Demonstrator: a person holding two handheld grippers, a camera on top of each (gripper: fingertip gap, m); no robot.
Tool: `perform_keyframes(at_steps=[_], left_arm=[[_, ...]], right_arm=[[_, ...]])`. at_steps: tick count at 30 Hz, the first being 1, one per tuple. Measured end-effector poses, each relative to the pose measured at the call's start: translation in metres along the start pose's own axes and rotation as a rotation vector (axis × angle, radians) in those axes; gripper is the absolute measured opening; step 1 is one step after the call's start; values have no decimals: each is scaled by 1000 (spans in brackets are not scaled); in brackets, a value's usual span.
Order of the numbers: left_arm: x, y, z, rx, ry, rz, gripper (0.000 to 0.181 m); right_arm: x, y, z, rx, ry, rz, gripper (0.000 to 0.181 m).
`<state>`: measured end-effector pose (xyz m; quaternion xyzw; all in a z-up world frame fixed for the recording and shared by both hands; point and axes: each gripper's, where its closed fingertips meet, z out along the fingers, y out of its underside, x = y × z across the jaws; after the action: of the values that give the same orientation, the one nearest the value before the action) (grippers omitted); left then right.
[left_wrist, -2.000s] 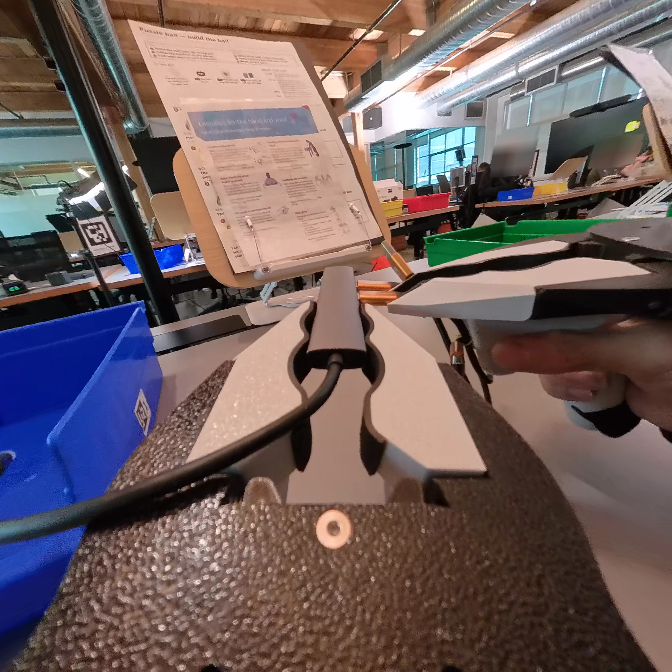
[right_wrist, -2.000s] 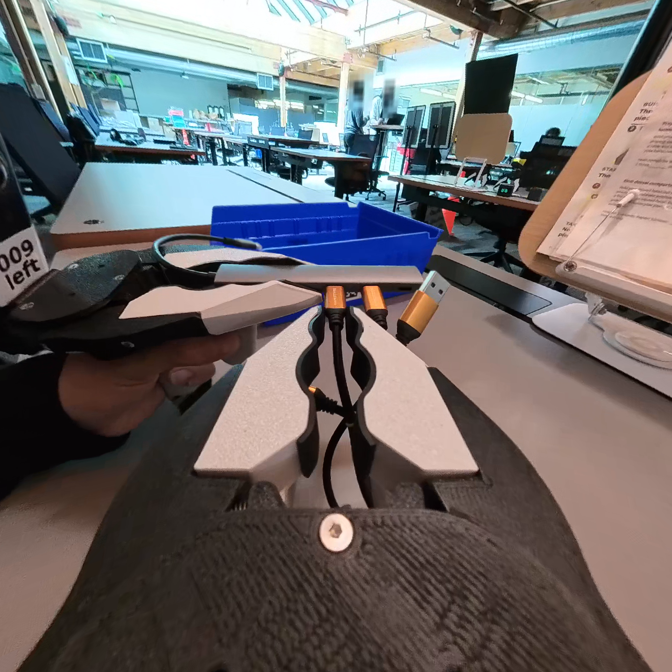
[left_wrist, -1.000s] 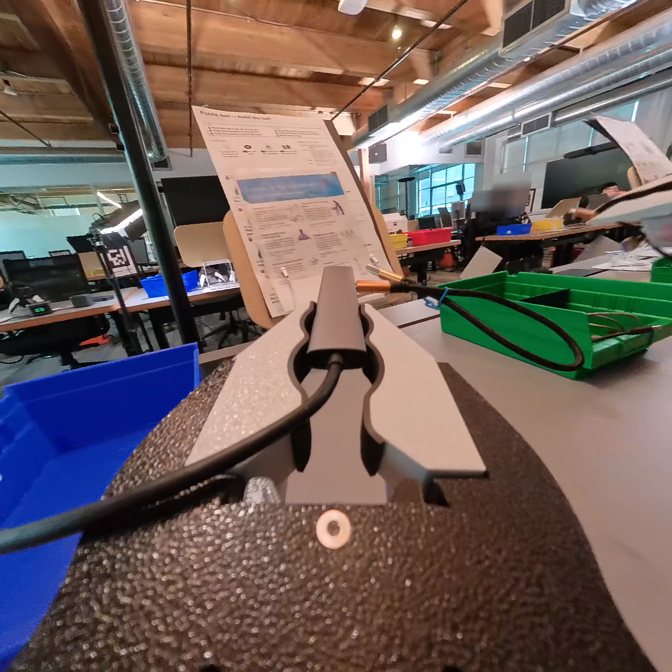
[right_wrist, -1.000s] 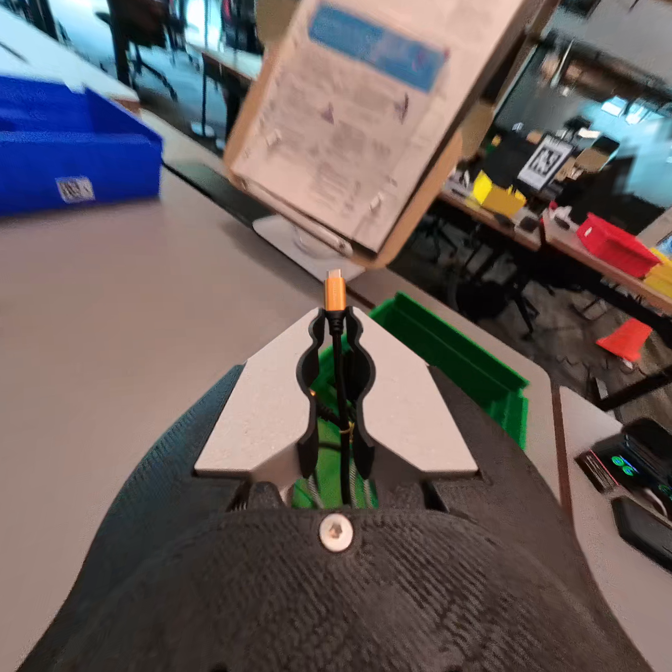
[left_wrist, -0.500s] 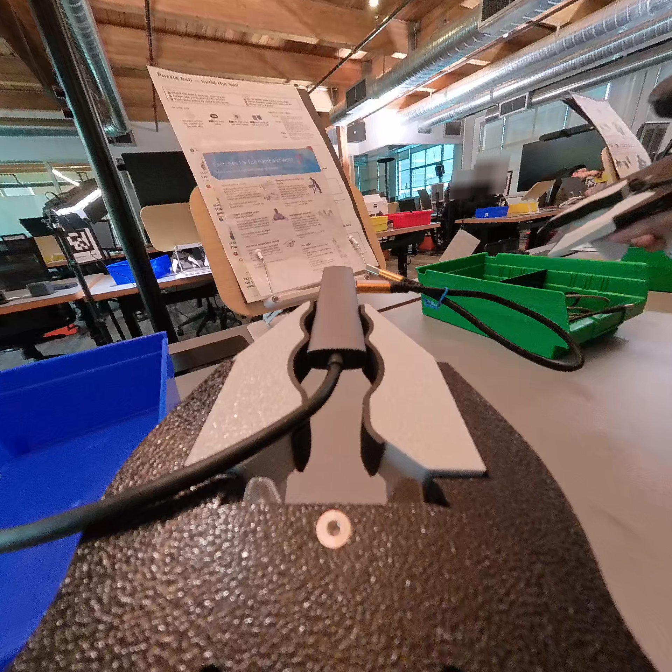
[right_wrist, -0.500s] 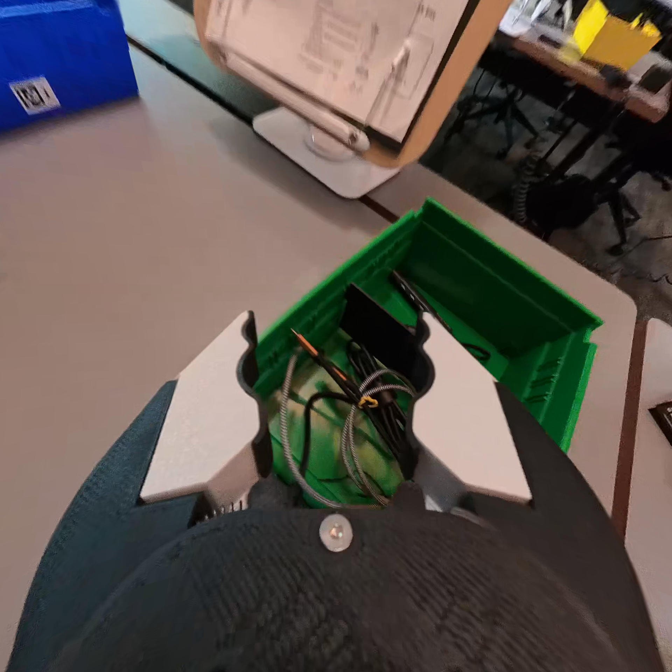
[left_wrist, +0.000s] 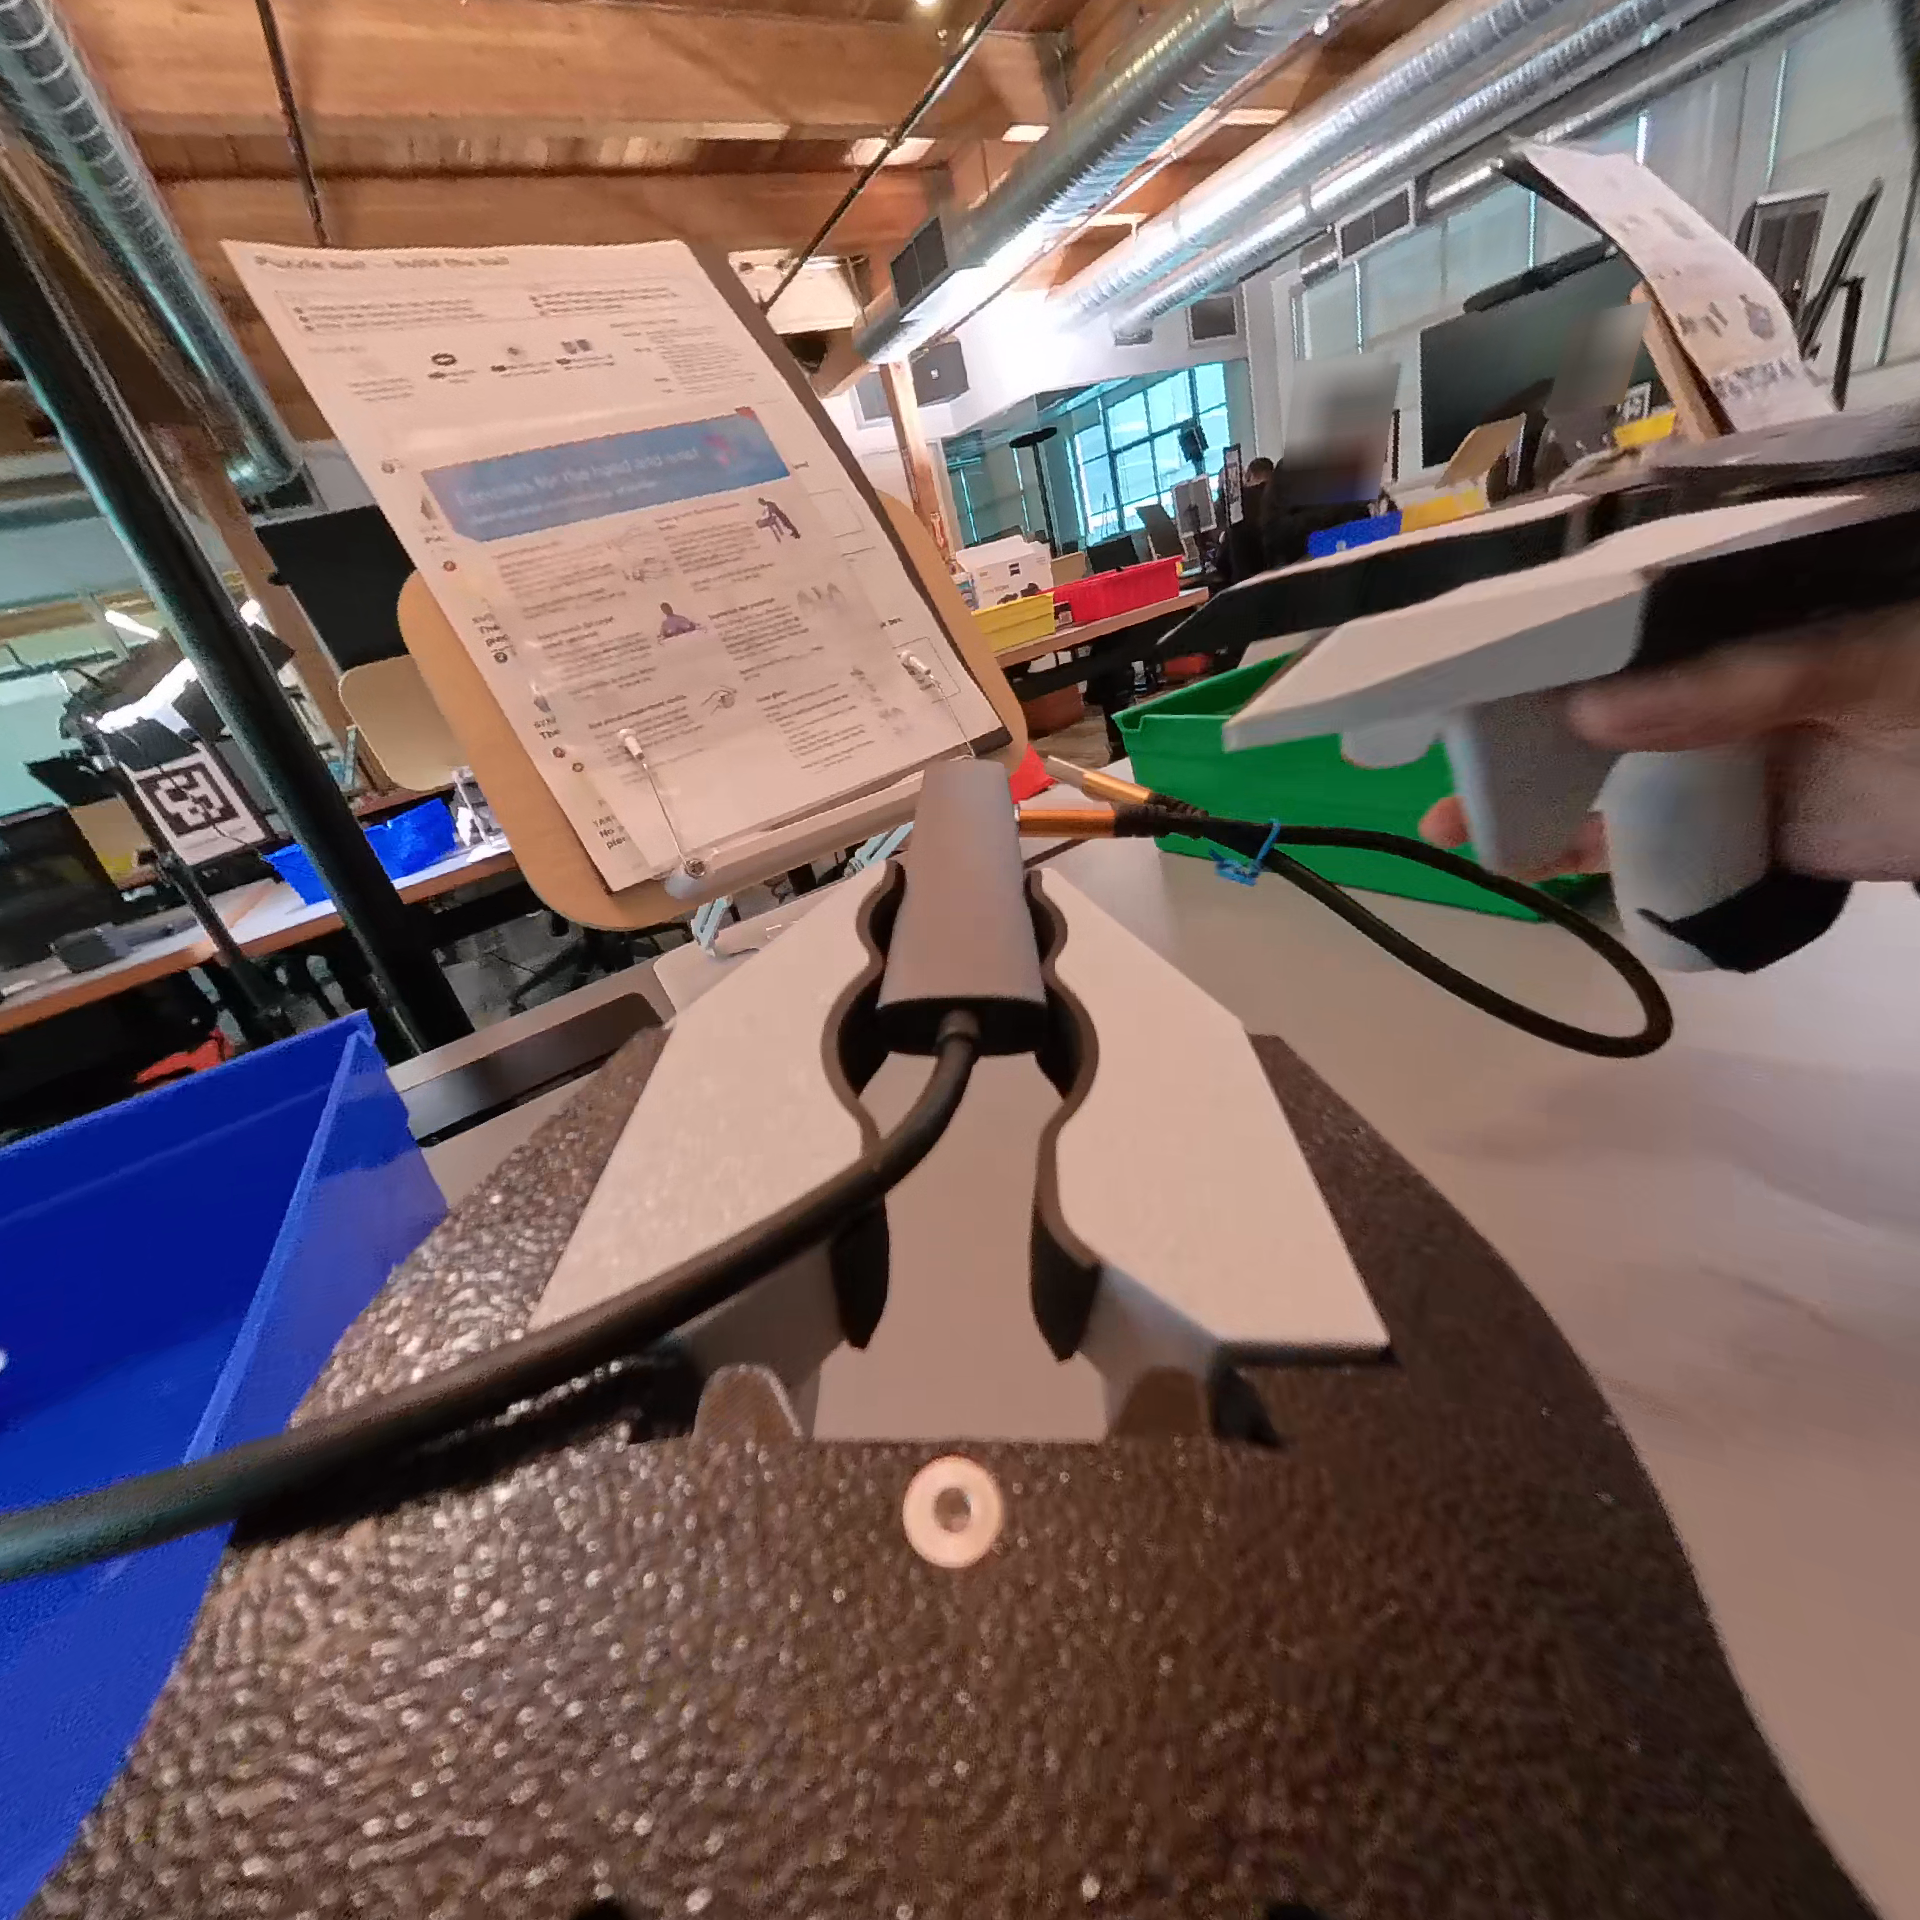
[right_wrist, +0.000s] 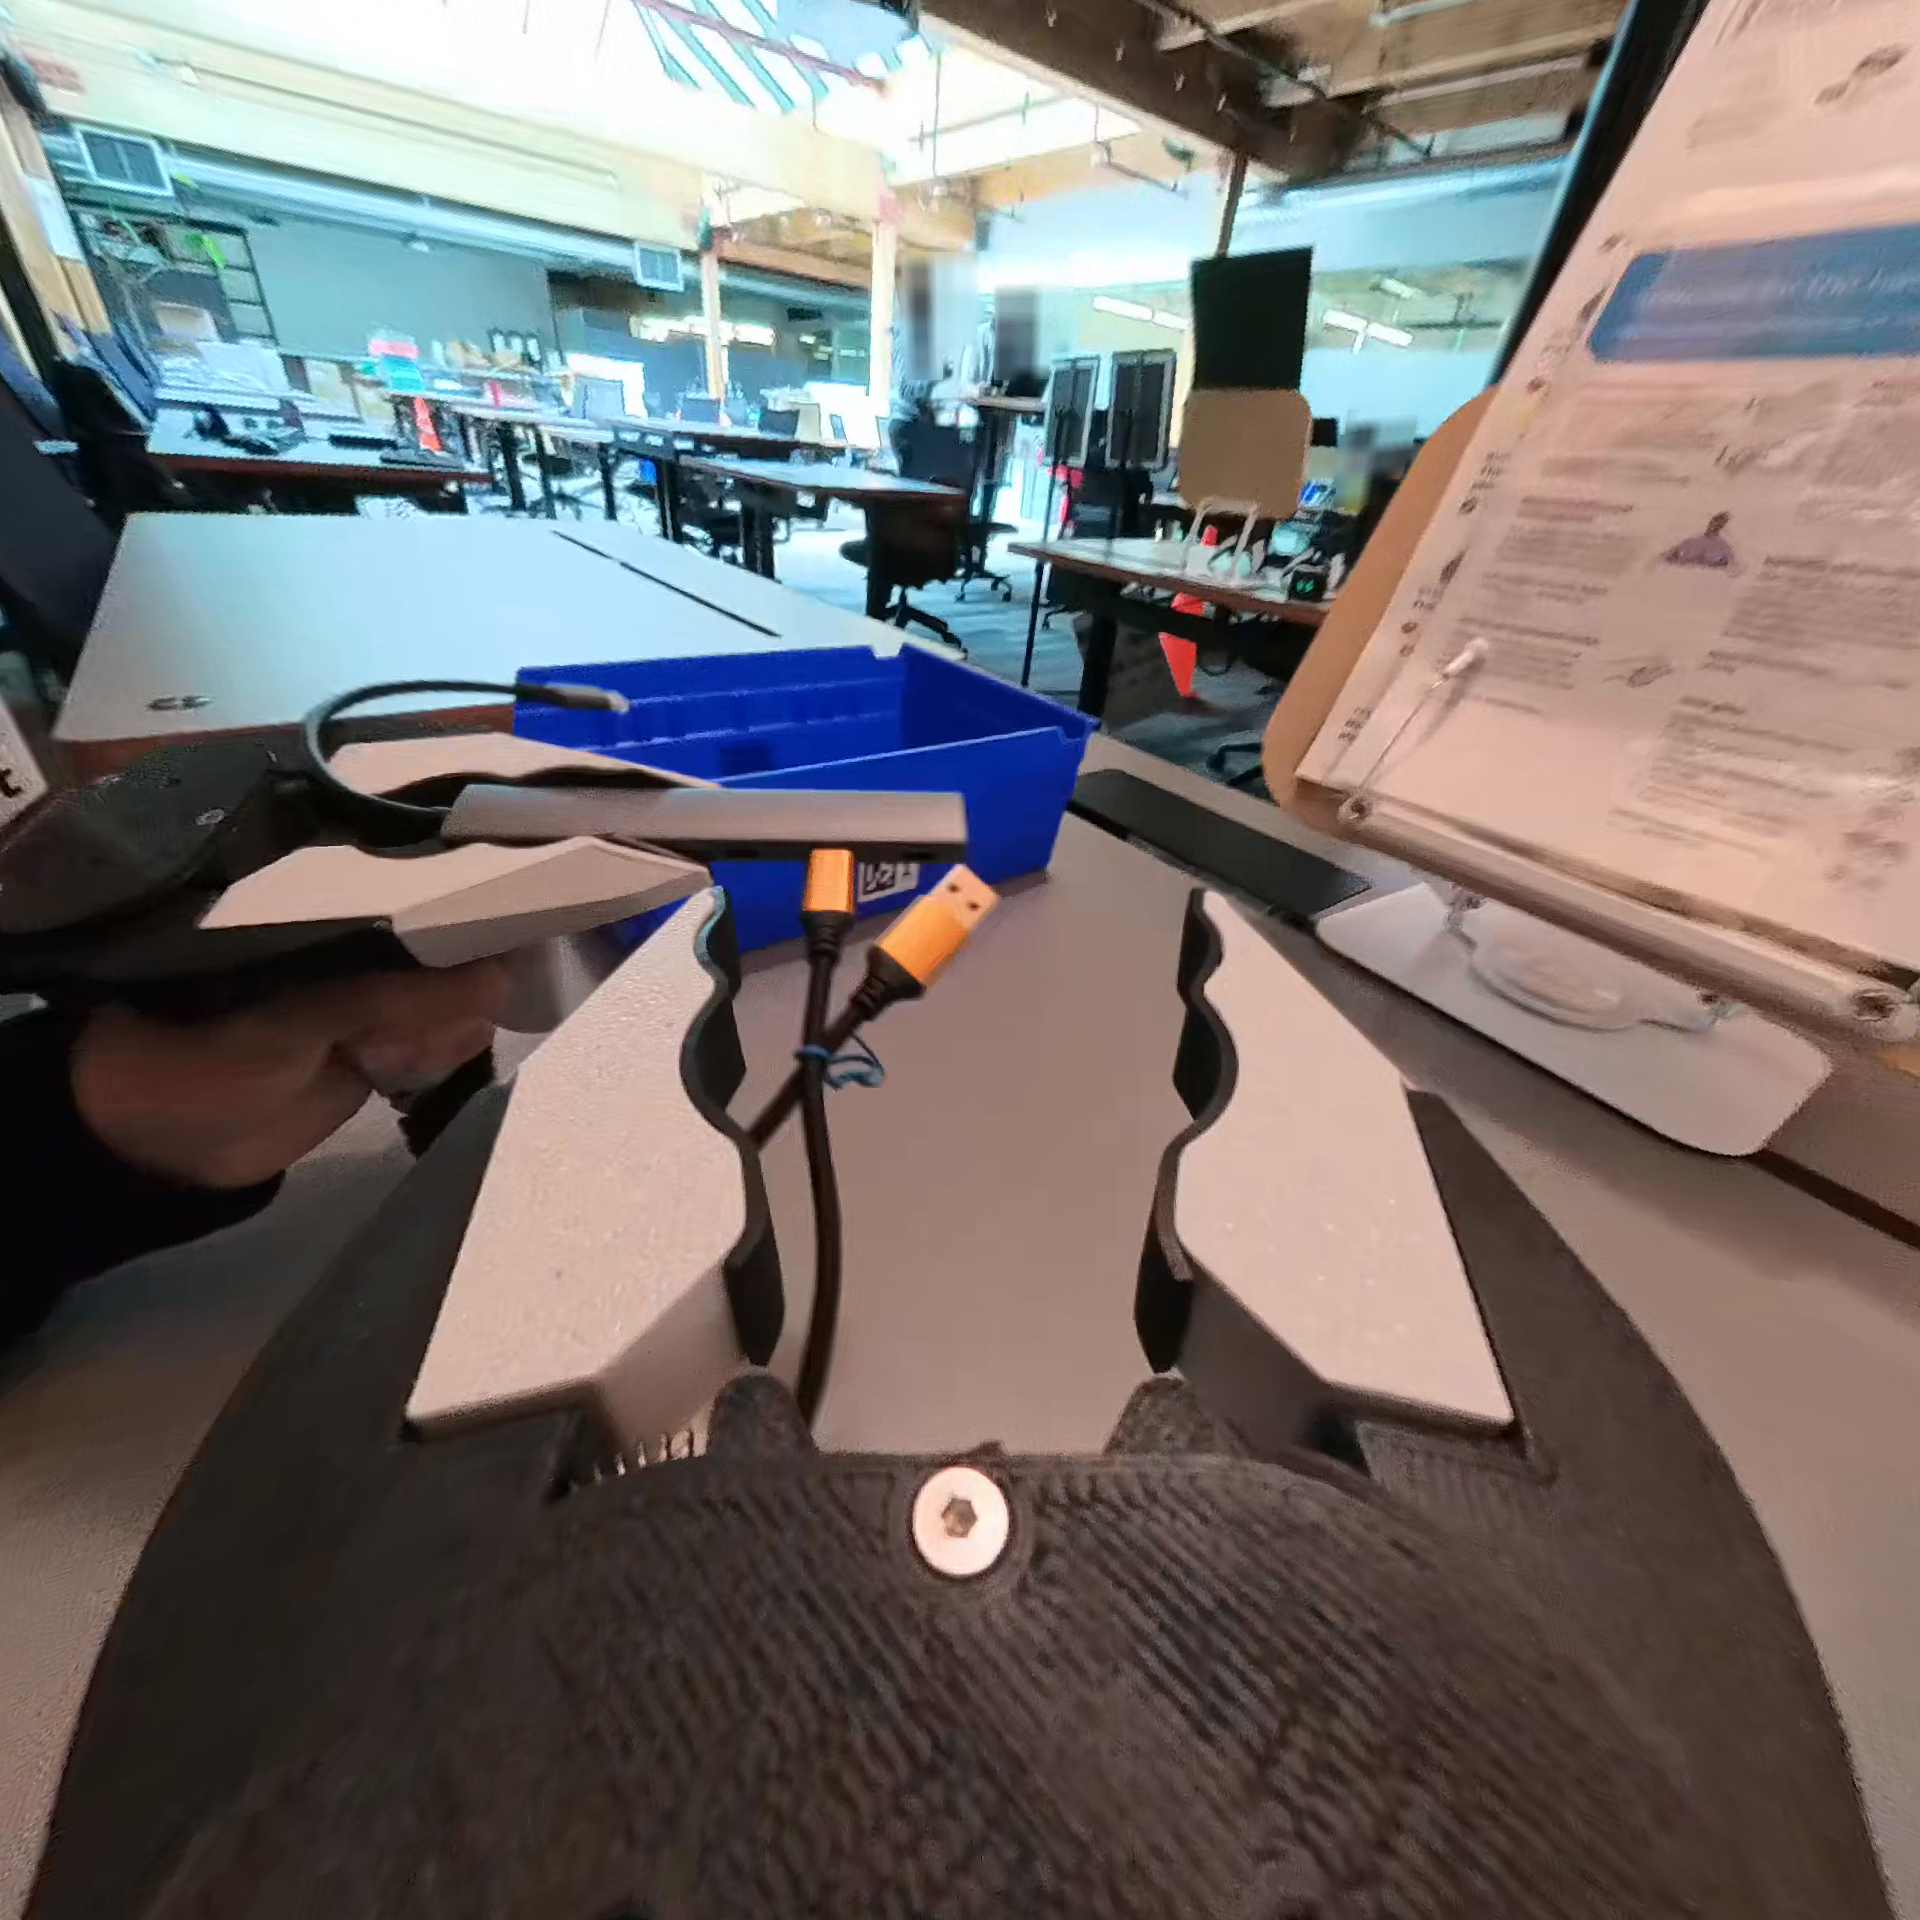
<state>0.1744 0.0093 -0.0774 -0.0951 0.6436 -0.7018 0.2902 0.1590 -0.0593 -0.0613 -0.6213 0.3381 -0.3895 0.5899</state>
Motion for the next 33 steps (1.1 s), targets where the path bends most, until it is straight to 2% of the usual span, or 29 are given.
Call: perform_keyframes(at_steps=[2, 5, 8, 11, 14, 19, 25, 33], left_arm=[[3, 2, 1, -5, -1, 28, 21], [7, 6, 4, -14, 3, 29, 21], [8, 16, 6, -45, -9, 17, 21], [12, 17, 7, -31, -4, 22, 21], [15, 15, 7, -21, -2, 42, 21], [16, 17, 7, -15, 1, 37, 21], [18, 18, 7, -7, 5, 14, 21], [20, 20, 8, -24, 3, 23, 21]], right_arm=[[-13, 5, 9, 5, -48, 12, 79], [-26, 7, 16, 37, -74, 4, 62], [-21, 1, 15, 57, 47, -102, 47], [-31, 14, 21, -35, 10, -142, 47], [-24, 30, 25, -101, 38, -104, 44], [-31, 33, 24, -89, -19, -48, 29], [-25, 33, 25, -60, 16, -3, 14], [-26, 39, 24, -88, -5, 92, 11]])
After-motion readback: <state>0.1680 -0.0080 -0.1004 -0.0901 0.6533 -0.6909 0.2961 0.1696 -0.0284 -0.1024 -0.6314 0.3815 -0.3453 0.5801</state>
